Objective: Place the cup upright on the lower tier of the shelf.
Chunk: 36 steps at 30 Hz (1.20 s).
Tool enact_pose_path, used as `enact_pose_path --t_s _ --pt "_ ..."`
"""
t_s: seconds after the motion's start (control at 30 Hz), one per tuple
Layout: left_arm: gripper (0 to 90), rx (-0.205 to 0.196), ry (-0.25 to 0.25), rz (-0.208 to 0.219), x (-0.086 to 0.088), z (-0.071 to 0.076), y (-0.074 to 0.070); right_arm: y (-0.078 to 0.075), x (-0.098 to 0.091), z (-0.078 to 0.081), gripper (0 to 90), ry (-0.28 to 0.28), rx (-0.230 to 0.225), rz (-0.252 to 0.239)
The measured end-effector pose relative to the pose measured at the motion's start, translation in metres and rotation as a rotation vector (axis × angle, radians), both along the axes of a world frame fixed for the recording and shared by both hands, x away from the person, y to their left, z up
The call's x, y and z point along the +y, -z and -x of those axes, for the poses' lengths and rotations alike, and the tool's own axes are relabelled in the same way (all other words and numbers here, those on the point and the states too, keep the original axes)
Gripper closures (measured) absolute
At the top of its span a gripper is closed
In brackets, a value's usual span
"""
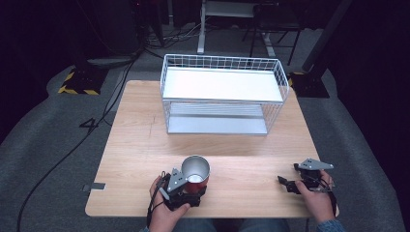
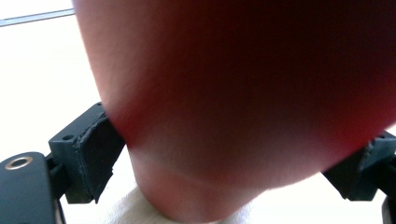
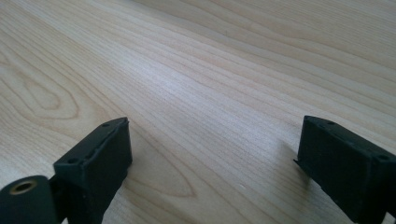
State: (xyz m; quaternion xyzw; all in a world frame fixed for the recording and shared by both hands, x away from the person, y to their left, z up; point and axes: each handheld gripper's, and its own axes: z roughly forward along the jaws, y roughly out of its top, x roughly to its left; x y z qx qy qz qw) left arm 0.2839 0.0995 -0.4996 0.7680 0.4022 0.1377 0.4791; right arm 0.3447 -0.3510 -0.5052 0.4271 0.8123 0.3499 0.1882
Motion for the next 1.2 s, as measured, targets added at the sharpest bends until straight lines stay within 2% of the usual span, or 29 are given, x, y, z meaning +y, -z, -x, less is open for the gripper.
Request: enact_pose_path --t_s 0.2,0.53,0.6,0.63,0.67,0.7,0.87,1.1,1.2 --pt "13.4 -0.009 -0.026 -0.030 -0.010 -0.002 0.000 0.000 0.000 0.000 9.9 0.001 0.000 0.000" --pt "13.9 0.014 -0.074 -0.022 -0.016 -0.008 0.000 0.000 0.000 0.000 9.9 0.000 0.000 0.000" --pt "14.2 0.006 -0.074 -0.032 -0.017 -0.007 0.000 0.000 0.000 0.000 9.9 0.000 0.000 0.000" --pt "14.7 -0.015 -0.073 -0.045 -0.017 -0.007 0.000 0.000 0.000 0.000 9.9 0.000 0.000 0.000" --pt "15.4 -0.015 -0.073 -0.045 -0.017 -0.007 0.000 0.000 0.000 0.000 9.9 0.000 0.000 0.000" --pt "15.4 -0.033 -0.075 -0.057 -0.018 -0.006 -0.001 0.000 0.000 0.000 9.9 0.000 0.000 0.000" --pt "16.5 -0.057 -0.064 -0.077 -0.018 -0.006 -0.001 0.000 0.000 0.000 9.9 0.001 0.000 0.000" --pt "16.7 -0.066 -0.044 -0.079 -0.018 -0.005 -0.001 0.000 0.000 0.000 9.9 0.000 0.000 0.000" --pt "16.8 -0.058 -0.042 -0.052 -0.017 -0.005 -0.001 0.000 0.000 0.000 9.9 0.000 0.000 0.000"
